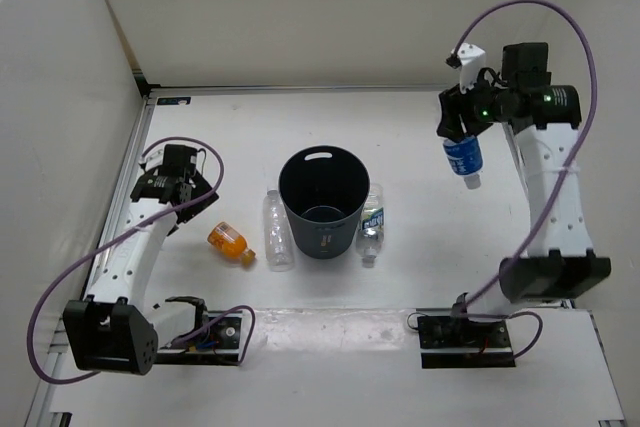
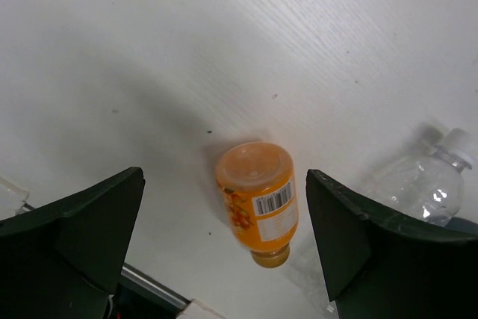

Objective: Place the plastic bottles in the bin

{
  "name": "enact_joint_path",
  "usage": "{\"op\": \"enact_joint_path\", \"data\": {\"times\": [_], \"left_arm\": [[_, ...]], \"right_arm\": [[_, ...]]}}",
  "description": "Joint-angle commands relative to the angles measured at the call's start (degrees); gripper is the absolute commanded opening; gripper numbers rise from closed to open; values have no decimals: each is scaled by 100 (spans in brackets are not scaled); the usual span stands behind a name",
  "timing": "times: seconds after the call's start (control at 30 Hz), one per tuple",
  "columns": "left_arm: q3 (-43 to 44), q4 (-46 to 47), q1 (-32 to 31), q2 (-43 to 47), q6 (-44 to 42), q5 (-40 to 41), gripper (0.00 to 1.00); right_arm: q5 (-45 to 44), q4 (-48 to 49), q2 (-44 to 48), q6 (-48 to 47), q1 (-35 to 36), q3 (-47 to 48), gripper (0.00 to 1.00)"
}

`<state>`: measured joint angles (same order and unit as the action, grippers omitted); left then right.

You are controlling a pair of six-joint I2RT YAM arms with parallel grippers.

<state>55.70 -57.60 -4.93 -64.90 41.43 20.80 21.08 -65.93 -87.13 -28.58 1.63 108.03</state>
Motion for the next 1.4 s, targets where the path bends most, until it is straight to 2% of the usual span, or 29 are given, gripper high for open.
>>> {"op": "enact_joint_path", "data": {"times": [0.0,0.07,0.17,0.33,0.47,0.57,0.67,0.77,1.0,1.1,1.2,1.23,1.3,1.37], "left_arm": [[248,381,45,-136,-82,4,100],[248,425,45,-233,-91,-41,100],[222,513,45,-251,-144,-181,100],[301,592,44,-198,-302,-278,100],[310,575,45,-93,-302,-252,100],[248,522,36,-40,-232,-243,100],[178,531,44,4,-171,-286,100],[213,399,62,-5,-144,-295,100],[424,197,97,-198,-223,-304,100],[319,433,115,-137,-188,-427,100],[178,557,176,-101,-232,-735,100],[160,627,194,-93,-232,-778,100],[178,602,238,-128,-223,-779,100],[221,584,273,-163,-223,-770,100]], "right_arm": [[-244,598,817,1037,721,184,0],[-324,1027,1013,1424,891,105,0],[35,1590,1461,2013,1006,43,0],[2246,2512,1515,3066,813,105,0],[2856,3121,1532,3367,1111,-185,0],[2928,3473,1559,3088,1673,-519,0],[2770,3666,1568,2684,2470,-897,0],[2445,3912,1515,2383,2920,-1318,0],[2128,4728,1217,2629,3142,-1715,0],[2128,4712,1067,2524,3160,-1759,0],[2128,4608,1023,2348,3203,-1803,21],[2050,4607,1058,2322,3212,-1838,42],[1988,4607,1084,2348,3203,-1925,61],[1944,4598,1172,2418,3151,-1987,70]]}}
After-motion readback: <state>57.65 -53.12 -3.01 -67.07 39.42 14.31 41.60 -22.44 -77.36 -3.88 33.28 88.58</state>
